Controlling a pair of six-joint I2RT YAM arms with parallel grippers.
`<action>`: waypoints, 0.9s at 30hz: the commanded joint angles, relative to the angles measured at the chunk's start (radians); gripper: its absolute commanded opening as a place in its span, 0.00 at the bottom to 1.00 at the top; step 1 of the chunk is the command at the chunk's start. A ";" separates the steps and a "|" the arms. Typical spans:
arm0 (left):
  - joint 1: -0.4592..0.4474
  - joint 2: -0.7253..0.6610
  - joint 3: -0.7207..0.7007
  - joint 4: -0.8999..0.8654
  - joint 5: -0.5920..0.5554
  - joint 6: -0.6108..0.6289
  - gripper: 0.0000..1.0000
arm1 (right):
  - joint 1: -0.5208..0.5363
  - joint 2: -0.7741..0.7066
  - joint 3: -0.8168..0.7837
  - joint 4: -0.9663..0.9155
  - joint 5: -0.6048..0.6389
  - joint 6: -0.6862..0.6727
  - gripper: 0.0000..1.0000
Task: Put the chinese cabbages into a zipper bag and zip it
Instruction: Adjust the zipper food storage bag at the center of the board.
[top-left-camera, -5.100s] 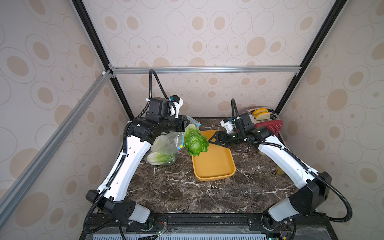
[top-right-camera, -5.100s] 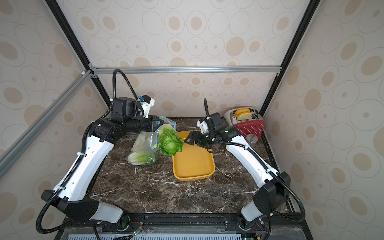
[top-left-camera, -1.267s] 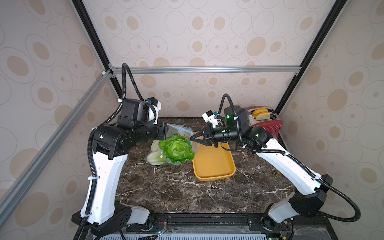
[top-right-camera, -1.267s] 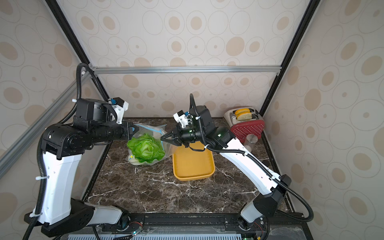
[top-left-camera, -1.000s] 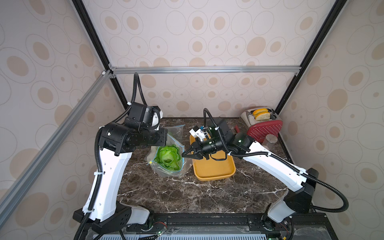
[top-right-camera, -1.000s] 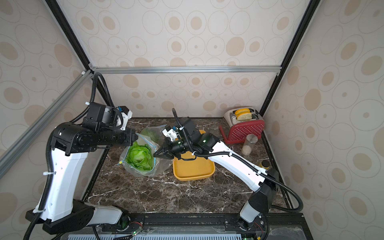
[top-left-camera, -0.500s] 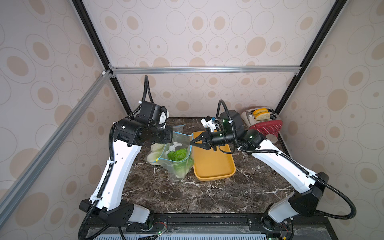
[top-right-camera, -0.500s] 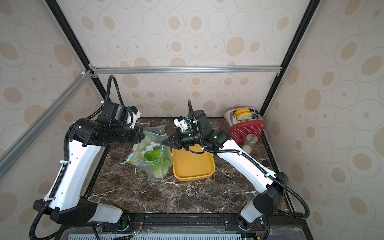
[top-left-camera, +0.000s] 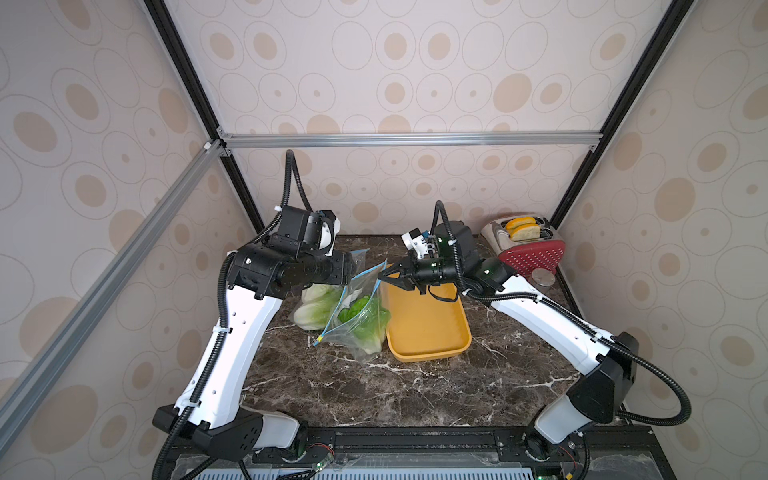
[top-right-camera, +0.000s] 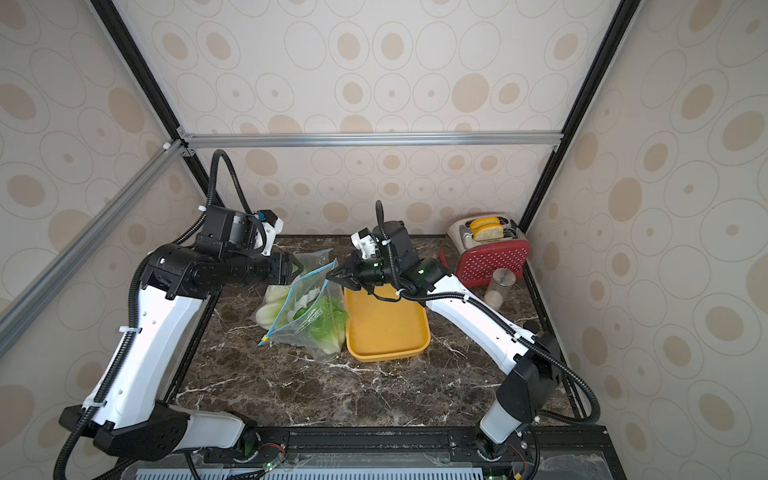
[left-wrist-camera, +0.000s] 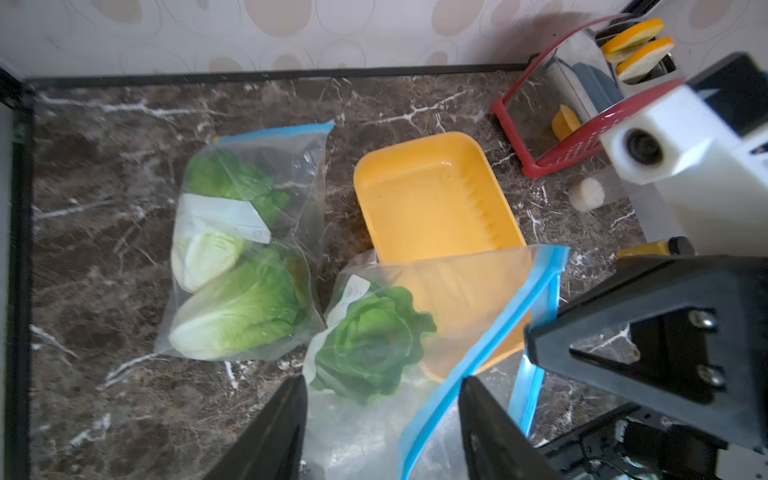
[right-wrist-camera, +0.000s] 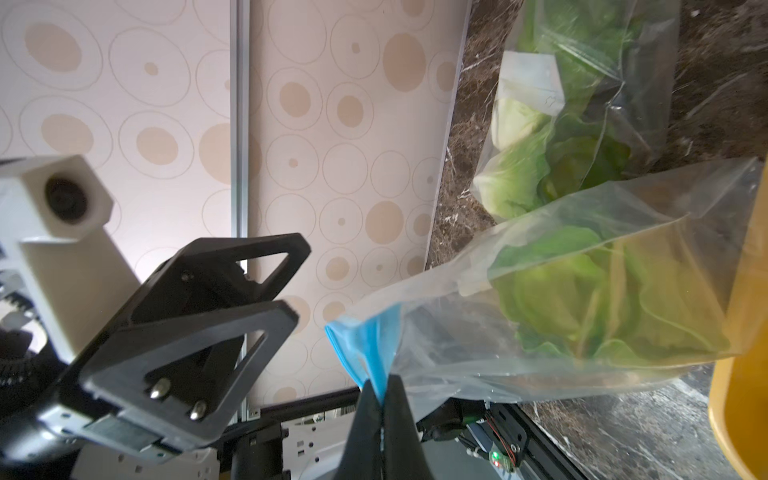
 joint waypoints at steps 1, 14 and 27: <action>0.005 -0.102 0.034 0.088 -0.085 0.087 0.66 | -0.006 -0.061 0.012 0.135 0.113 0.042 0.00; 0.005 -0.345 -0.098 0.268 -0.121 0.201 0.76 | -0.012 -0.076 0.155 0.313 0.142 0.145 0.00; 0.005 -0.490 -0.447 0.604 0.156 0.212 0.73 | -0.155 -0.230 0.049 0.305 0.226 0.197 0.00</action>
